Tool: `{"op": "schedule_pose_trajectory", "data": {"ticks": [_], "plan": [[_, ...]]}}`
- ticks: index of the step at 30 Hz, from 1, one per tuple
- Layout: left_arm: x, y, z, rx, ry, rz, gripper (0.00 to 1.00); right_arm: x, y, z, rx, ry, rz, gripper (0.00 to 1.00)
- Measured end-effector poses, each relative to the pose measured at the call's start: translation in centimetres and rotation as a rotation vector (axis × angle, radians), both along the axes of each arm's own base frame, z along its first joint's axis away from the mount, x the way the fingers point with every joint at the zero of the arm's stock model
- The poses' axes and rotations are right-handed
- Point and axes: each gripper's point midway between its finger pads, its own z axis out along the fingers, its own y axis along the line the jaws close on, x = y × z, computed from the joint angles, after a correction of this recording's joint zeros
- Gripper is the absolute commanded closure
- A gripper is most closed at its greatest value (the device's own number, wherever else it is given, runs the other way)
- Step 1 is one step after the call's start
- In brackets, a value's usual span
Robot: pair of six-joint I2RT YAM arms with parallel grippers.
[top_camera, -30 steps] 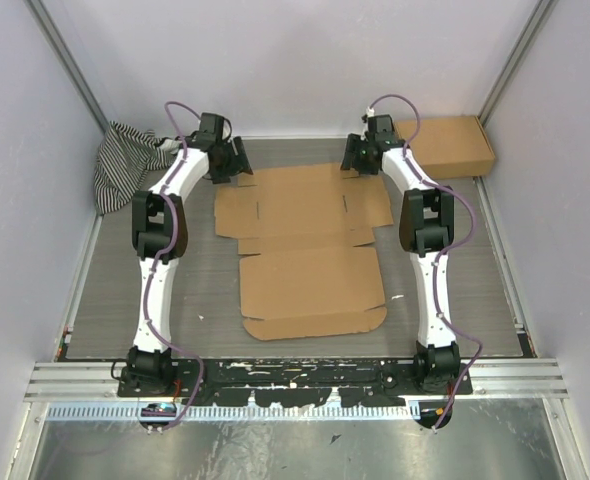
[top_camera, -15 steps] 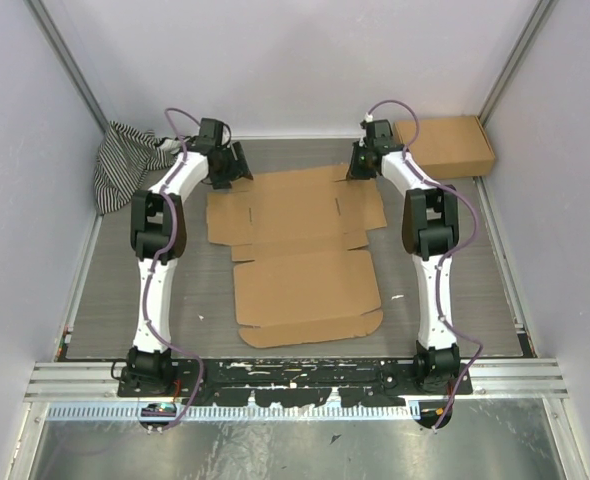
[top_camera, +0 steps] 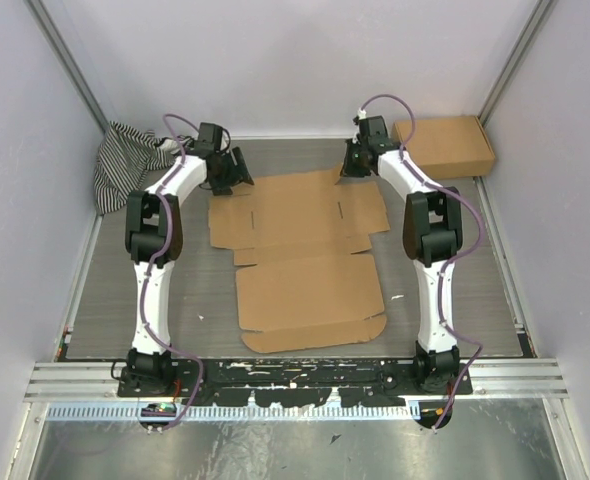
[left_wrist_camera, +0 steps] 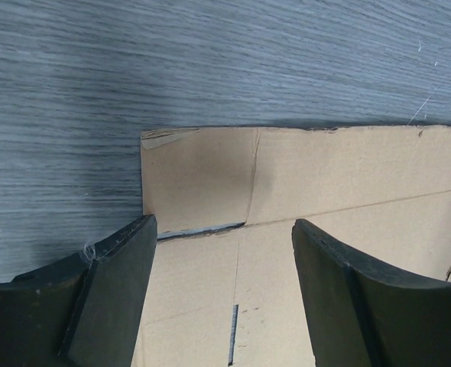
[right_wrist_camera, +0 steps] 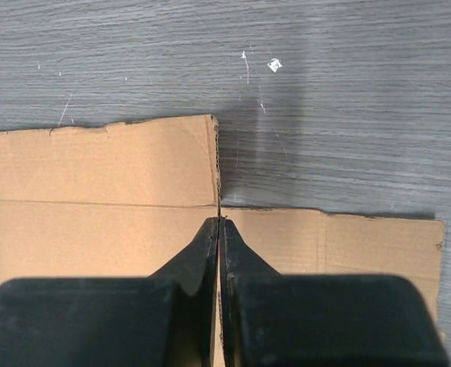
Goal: Fold the paper box
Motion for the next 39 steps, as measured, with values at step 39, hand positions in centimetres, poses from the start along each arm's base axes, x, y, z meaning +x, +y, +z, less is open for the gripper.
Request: {"op": "schedule_pose_trajectory", "data": {"ticks": [39], "plan": [[-1.0, 1.9, -0.7, 0.115, 0.092, 0.023, 0.28, -1.0, -0.2, -0.8, -0.131, 0.009, -0.049, 0.97]]}}
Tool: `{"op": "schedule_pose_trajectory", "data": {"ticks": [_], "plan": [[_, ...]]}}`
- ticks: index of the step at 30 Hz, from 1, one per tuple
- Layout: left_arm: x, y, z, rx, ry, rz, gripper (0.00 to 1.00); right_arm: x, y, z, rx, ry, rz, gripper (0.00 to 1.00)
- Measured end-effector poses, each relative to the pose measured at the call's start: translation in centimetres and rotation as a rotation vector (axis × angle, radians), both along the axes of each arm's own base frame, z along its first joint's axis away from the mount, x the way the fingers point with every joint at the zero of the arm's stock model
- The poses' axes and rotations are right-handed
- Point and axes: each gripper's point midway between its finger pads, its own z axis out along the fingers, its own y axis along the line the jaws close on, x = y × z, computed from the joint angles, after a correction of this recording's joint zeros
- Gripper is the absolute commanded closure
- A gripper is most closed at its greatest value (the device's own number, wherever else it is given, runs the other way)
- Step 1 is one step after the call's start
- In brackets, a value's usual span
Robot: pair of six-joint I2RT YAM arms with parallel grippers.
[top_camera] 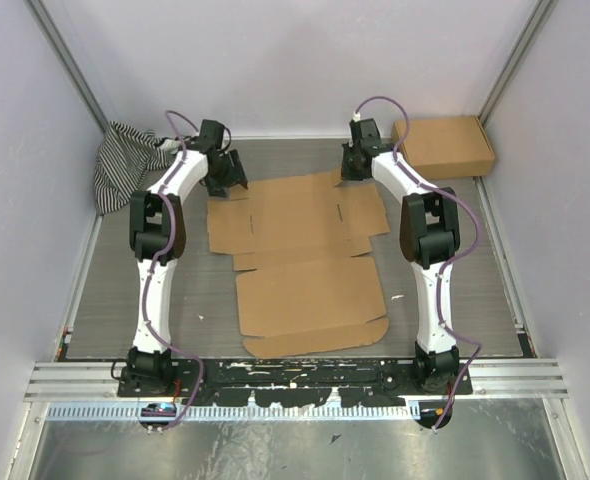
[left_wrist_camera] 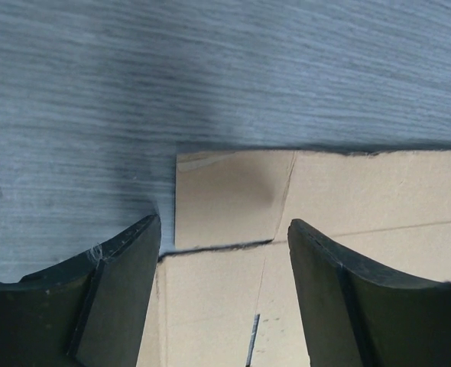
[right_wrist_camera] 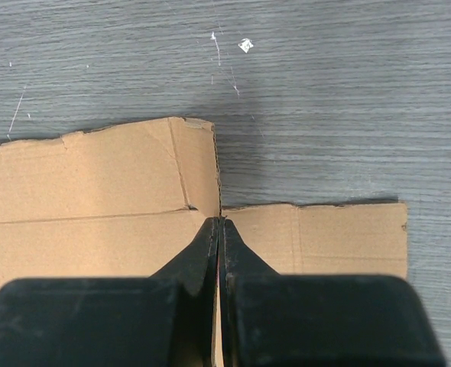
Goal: Fold the paper box
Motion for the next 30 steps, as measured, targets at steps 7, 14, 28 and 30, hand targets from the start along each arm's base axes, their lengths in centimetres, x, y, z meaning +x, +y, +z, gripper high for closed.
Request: {"op": "schedule_pose_trajectory", "data": {"ticks": [7, 14, 28, 30], "plan": [[1.0, -0.5, -0.2, -0.014, -0.015, -0.011, 0.48, -0.4, -0.1, 0.1, 0.000, 0.007, -0.002, 0.98], [0.9, -0.6, -0.3, -0.013, -0.010, -0.010, 0.56, -0.5, -0.3, 0.4, 0.001, 0.006, -0.013, 0.98], [0.3, -5.0, 3.4, -0.018, -0.072, -0.086, 0.55, -0.6, -0.1, 0.8, 0.006, 0.005, -0.018, 0.98], [0.4, -5.8, 3.9, -0.024, -0.088, -0.100, 0.55, -0.7, 0.1, 0.7, 0.007, 0.006, -0.017, 0.98]]}}
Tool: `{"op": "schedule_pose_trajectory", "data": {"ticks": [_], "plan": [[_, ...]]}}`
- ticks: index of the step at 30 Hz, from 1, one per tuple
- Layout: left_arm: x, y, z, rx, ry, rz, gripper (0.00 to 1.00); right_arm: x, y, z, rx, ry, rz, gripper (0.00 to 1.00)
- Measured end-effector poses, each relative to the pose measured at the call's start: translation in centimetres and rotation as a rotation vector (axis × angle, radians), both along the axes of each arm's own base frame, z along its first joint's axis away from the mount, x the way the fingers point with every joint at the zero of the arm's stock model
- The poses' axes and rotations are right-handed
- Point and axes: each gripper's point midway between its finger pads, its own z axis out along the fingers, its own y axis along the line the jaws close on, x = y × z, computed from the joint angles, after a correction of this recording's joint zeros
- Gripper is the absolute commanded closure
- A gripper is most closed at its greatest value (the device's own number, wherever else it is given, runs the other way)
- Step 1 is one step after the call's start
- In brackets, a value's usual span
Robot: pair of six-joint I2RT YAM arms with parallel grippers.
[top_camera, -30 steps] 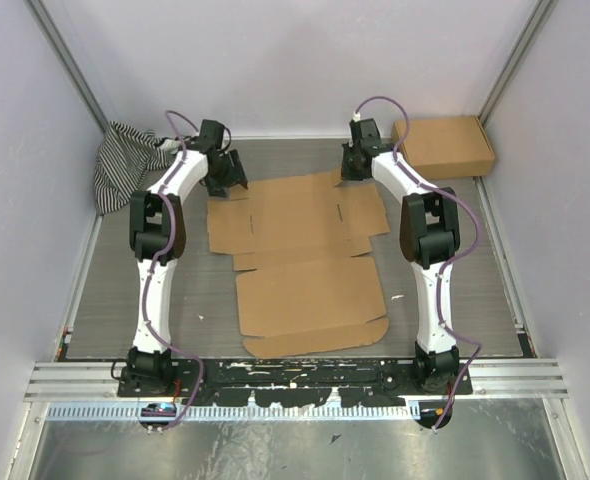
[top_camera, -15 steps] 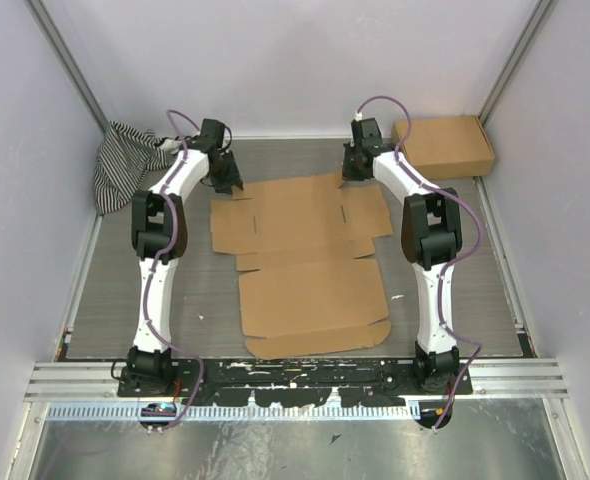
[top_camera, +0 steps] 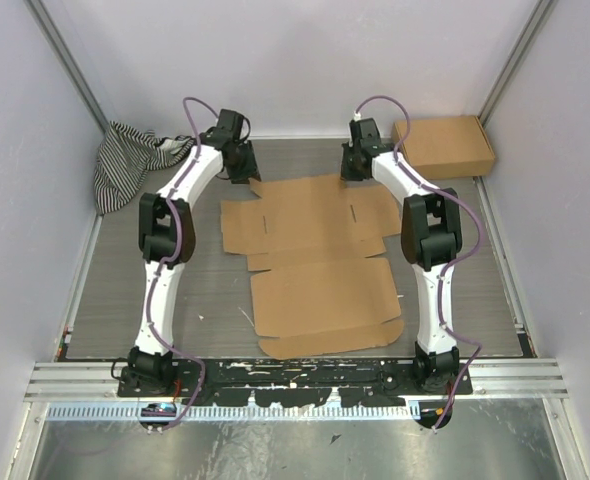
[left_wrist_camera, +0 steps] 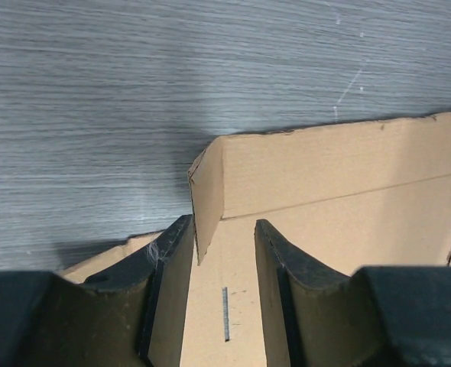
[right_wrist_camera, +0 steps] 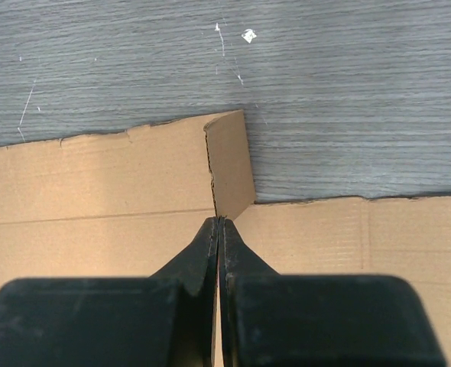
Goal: Fold the paper box
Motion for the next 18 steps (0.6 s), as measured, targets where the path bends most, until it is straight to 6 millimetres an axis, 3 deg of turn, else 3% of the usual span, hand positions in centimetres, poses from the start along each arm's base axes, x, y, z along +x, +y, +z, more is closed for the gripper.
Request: {"op": "schedule_pose_trajectory", "data": {"ticks": [8, 13, 16, 18], "plan": [[-0.5, -2.9, 0.8, -0.046, -0.013, -0.060, 0.53, -0.2, 0.6, -0.1, 0.004, 0.002, 0.012, 0.98], [0.5, -5.0, 1.4, -0.095, -0.044, -0.081, 0.53, -0.3, 0.8, -0.1, 0.011, 0.004, 0.014, 0.97], [0.6, -5.6, 0.5, -0.112, -0.033, -0.084, 0.53, -0.3, 0.9, -0.1, 0.017, 0.006, 0.019, 0.92], [0.7, -5.7, -0.6, -0.115, -0.015, -0.079, 0.53, -0.3, 1.0, -0.2, 0.021, 0.008, 0.023, 0.83]]}}
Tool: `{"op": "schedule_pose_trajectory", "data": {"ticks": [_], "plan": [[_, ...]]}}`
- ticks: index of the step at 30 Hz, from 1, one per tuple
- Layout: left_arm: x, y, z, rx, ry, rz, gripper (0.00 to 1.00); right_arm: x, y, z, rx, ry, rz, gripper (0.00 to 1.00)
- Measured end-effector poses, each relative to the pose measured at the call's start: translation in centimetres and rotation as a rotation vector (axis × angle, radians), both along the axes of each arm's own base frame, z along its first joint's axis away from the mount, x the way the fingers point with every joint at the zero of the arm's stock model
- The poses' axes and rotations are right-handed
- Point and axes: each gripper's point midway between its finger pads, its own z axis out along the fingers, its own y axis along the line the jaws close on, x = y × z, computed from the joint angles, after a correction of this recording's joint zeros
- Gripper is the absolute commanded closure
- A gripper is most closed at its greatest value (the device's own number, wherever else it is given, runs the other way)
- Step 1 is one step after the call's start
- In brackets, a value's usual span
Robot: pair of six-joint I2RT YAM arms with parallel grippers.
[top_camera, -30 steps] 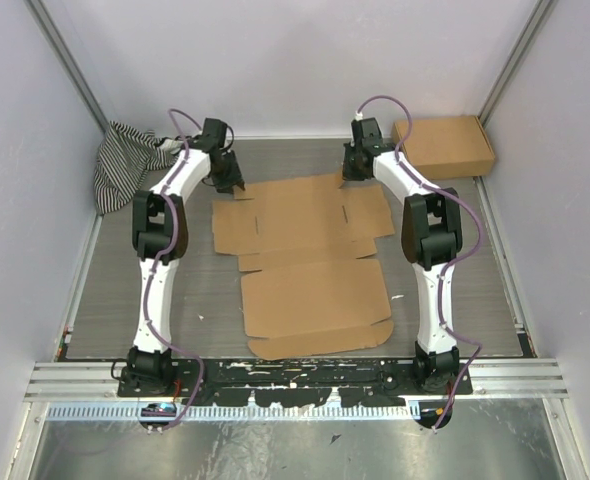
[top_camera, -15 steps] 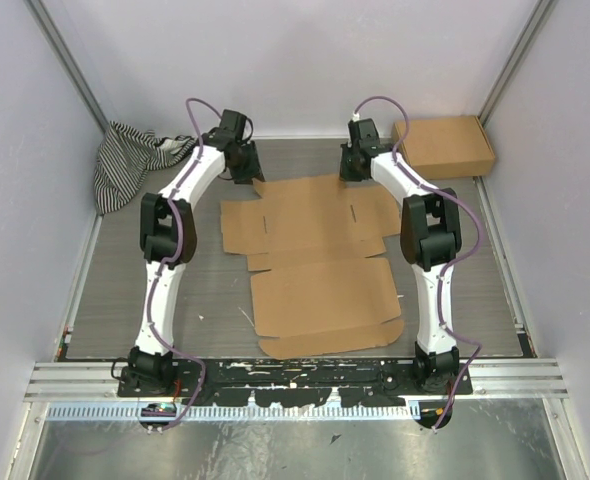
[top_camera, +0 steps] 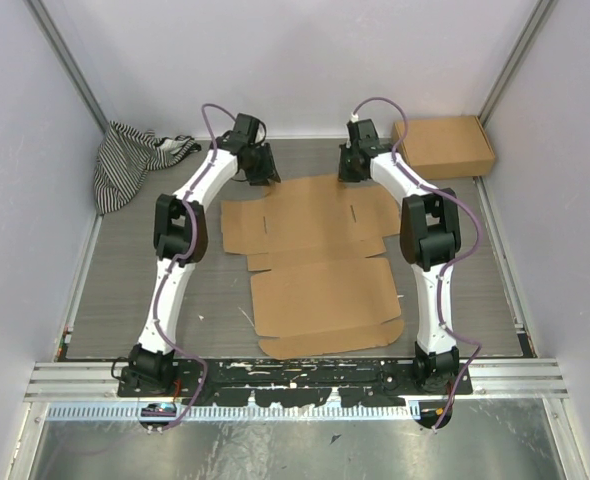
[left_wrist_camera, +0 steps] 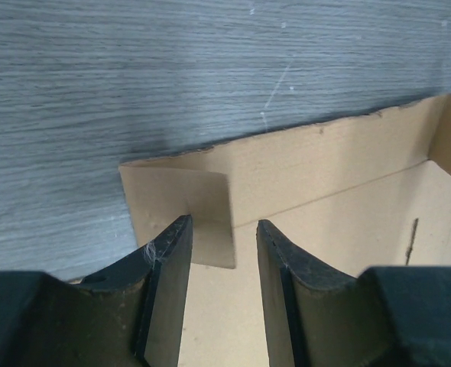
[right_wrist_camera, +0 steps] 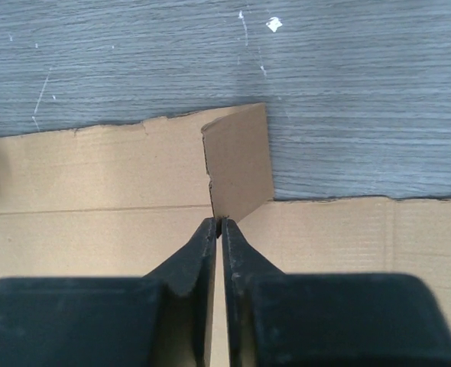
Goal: Fold the paper box
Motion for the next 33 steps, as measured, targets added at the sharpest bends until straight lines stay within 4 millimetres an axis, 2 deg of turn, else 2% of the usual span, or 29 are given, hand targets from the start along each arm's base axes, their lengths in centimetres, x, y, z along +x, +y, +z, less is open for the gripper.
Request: {"op": "schedule_pose_trajectory", "data": {"ticks": [3, 6, 9, 11, 19, 23, 26, 29, 30, 31, 32, 33], "plan": [[0.2, -0.2, -1.7, -0.002, 0.026, 0.005, 0.53, -0.1, 0.4, -0.5, 0.016, 0.012, 0.008, 0.69], [0.2, -0.4, -3.1, -0.004, 0.049, 0.006, 0.53, -0.1, 0.7, -1.7, 0.026, 0.038, 0.016, 0.58], [0.4, -0.5, -2.8, -0.018, 0.045, 0.008, 0.52, -0.3, 1.0, -3.3, 0.033, 0.071, 0.029, 0.50], [0.6, -0.6, -2.6, -0.020, 0.040, 0.009, 0.51, -0.2, 1.3, -3.9, 0.038, 0.086, 0.037, 0.48], [2.0, -1.1, -2.3, -0.053, 0.024, -0.002, 0.48, 0.8, 2.2, -3.6, 0.069, 0.073, 0.060, 0.47], [2.1, -0.5, -2.2, -0.073, 0.037, -0.002, 0.47, 0.8, 2.3, -3.6, 0.074, 0.072, 0.065, 0.47], [2.5, 0.9, -1.9, -0.081, 0.046, 0.016, 0.40, 0.2, 2.3, -3.3, 0.079, 0.075, 0.068, 0.46], [2.4, 2.8, -1.7, -0.077, 0.066, 0.038, 0.30, -1.3, 1.9, -2.5, 0.076, 0.092, 0.063, 0.44], [1.9, 3.5, -1.6, -0.069, 0.078, 0.043, 0.21, -1.7, 1.8, -2.0, 0.074, 0.090, 0.059, 0.41], [1.3, 4.2, -1.4, -0.061, 0.093, 0.048, 0.07, -2.2, 1.6, -1.2, 0.071, 0.084, 0.055, 0.37], [0.5, 5.0, -1.0, -0.053, 0.106, 0.055, 0.01, -2.7, 1.3, -0.3, 0.069, 0.076, 0.047, 0.35], [-0.5, 5.7, -0.3, -0.047, 0.115, 0.059, 0.02, -3.1, 1.0, 0.7, 0.067, 0.062, 0.040, 0.32]]}}
